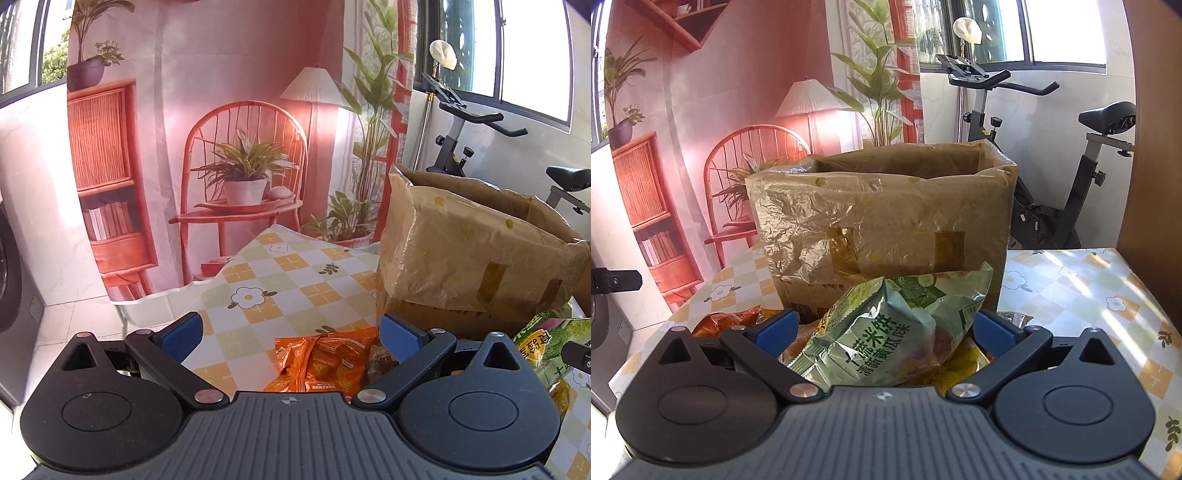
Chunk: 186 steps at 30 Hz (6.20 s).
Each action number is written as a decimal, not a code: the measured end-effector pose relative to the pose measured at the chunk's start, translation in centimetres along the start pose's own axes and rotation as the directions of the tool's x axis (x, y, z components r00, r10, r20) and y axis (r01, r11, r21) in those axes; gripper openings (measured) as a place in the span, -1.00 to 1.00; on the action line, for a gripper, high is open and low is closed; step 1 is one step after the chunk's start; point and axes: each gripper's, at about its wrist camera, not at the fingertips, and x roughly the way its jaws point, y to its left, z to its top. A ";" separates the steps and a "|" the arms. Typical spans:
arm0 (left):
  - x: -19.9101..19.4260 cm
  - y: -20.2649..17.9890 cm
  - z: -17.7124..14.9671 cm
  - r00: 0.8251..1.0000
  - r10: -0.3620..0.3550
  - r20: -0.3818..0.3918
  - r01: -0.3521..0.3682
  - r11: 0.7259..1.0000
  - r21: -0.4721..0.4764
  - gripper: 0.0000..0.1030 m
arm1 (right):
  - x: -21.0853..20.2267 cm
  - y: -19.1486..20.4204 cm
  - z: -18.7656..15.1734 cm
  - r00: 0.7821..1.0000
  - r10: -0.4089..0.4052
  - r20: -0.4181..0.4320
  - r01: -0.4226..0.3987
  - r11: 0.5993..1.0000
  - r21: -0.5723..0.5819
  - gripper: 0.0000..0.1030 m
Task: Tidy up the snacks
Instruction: 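Grasp the orange chip bag with left tool while right tool grasps green cracker bag, then lift both bags and drop them into the cardboard box, opening both tools, then grasp the blue-dotted wipe pack with left tool while right tool grasps yellow bag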
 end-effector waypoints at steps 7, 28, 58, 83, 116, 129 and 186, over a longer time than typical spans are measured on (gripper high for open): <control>1.7 0.1 0.0 1.000 0.030 0.007 -0.030 0.999 0.025 0.99 | 3.6 -0.3 0.6 0.995 -0.087 -0.043 0.091 0.990 0.110 1.00; 10.7 3.0 -2.3 0.963 -0.208 -0.174 0.207 0.978 -0.025 0.88 | 7.0 -1.6 -0.2 0.986 -0.066 -0.152 0.096 0.975 0.199 0.61; 12.0 2.2 -4.8 0.958 -0.217 -0.185 0.208 0.976 -0.067 0.38 | 5.0 -2.1 -0.5 0.994 -0.034 -0.107 0.055 0.979 0.198 0.53; -1.1 -3.9 4.4 0.960 -0.248 0.126 0.246 0.969 0.033 0.39 | -6.8 -3.1 4.8 0.979 0.009 0.203 -0.035 0.992 0.125 0.53; 13.6 -16.8 16.8 0.967 -0.255 0.004 0.244 0.930 0.276 0.40 | 14.7 -5.1 17.5 0.994 0.099 -0.047 -0.110 0.914 -0.391 0.53; 17.0 -15.5 15.9 0.949 -0.296 -0.110 0.314 0.918 0.243 0.66 | 15.7 -7.1 17.4 0.983 0.126 -0.136 -0.162 0.943 -0.291 0.80; 10.5 -1.1 -6.8 0.920 -0.195 -0.341 0.183 0.981 -0.067 0.56 | 8.2 -7.9 -7.1 0.981 0.084 -0.177 -0.145 0.918 -0.370 0.45</control>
